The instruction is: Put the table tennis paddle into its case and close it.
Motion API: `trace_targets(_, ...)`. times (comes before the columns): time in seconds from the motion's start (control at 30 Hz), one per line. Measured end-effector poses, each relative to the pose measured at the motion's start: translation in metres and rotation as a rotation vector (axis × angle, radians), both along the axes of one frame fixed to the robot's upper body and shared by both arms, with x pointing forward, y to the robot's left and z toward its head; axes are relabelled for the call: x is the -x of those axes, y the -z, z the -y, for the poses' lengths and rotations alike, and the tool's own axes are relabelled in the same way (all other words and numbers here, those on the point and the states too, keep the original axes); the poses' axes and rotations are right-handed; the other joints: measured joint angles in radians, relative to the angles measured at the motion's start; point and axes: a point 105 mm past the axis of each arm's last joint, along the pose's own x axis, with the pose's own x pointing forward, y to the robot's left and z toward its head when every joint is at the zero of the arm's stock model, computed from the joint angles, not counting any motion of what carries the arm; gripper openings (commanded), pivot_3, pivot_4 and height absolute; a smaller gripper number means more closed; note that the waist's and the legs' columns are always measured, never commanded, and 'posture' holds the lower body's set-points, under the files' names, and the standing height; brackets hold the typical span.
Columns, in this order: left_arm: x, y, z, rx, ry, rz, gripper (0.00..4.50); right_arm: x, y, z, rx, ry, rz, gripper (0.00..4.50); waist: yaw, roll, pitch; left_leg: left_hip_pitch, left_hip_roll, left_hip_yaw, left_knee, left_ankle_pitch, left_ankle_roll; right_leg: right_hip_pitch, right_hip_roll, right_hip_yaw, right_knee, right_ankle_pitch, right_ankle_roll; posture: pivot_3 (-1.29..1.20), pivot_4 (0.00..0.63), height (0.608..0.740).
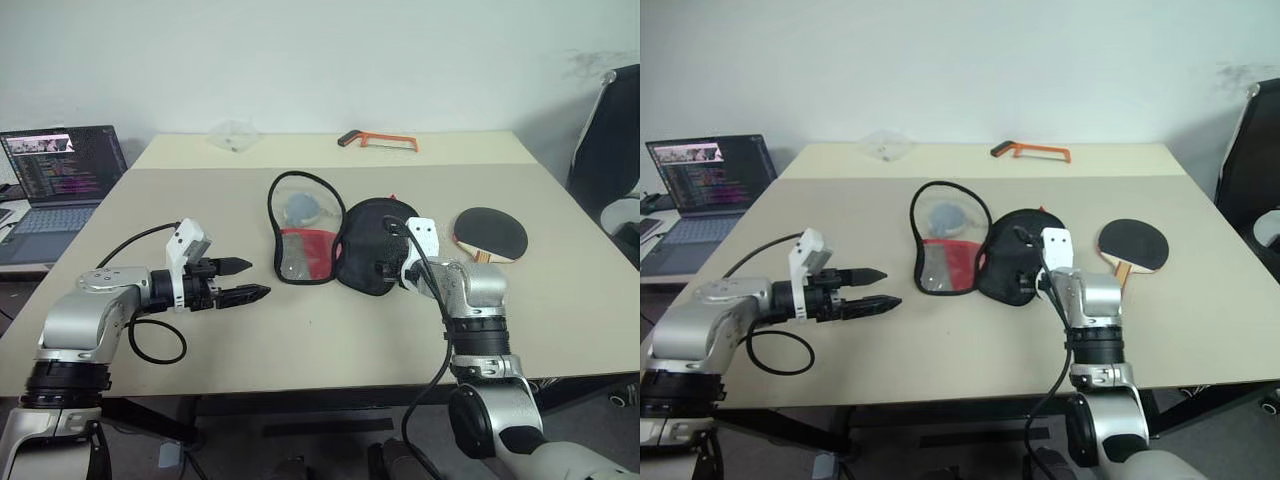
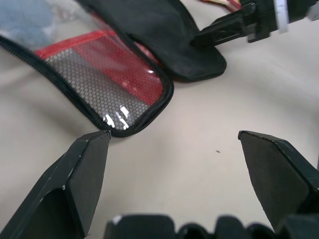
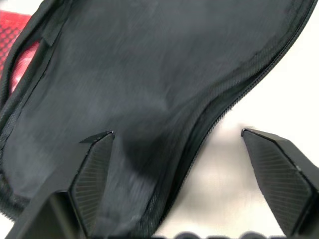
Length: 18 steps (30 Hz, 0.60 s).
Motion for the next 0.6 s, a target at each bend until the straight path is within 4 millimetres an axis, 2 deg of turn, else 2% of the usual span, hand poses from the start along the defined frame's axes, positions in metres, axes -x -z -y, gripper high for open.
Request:
trace_targets(0.27,0.0,0.002,-0.001,-0.001,-0.007,-0.004,4.5,-0.008,0.004,0.002,0.023,0.016,0.017,0.64,-0.014,0.0,0.0,0.005,0.002,0.002,0.0,0.0,0.0,0.003,0.002,0.001,0.0,-0.001,-0.001,0.0,0.15,0.74)
trace_targets(0.33,0.0,0.002,-0.001,-0.001,-0.009,-0.004,4.5,-0.009,0.004,0.002,0.039,0.004,0.023,0.02,-0.015,0.0,0.0,0.004,0.002,0.001,-0.001,0.0,0.0,0.002,0.002,0.001,0.0,-0.001,-0.001,0.0,0.15,0.74)
trace_targets(0.5,0.0,0.002,-0.001,-0.003,-0.015,-0.002,4.5,-0.014,0.003,0.005,0.099,-0.081,0.032,0.02,-0.014,0.0,0.0,0.003,0.002,0.001,-0.001,0.0,0.0,0.002,0.002,0.001,0.0,-0.001,-0.001,0.0,0.15,0.74)
trace_targets(0.6,-0.001,0.001,-0.001,-0.004,-0.012,0.0,4.5,-0.025,0.0,0.009,0.168,-0.178,0.058,0.02,-0.015,0.0,0.001,0.004,0.001,0.002,-0.001,0.0,0.0,0.002,0.003,0.0,0.0,-0.001,-0.001,0.0,0.15,0.74)
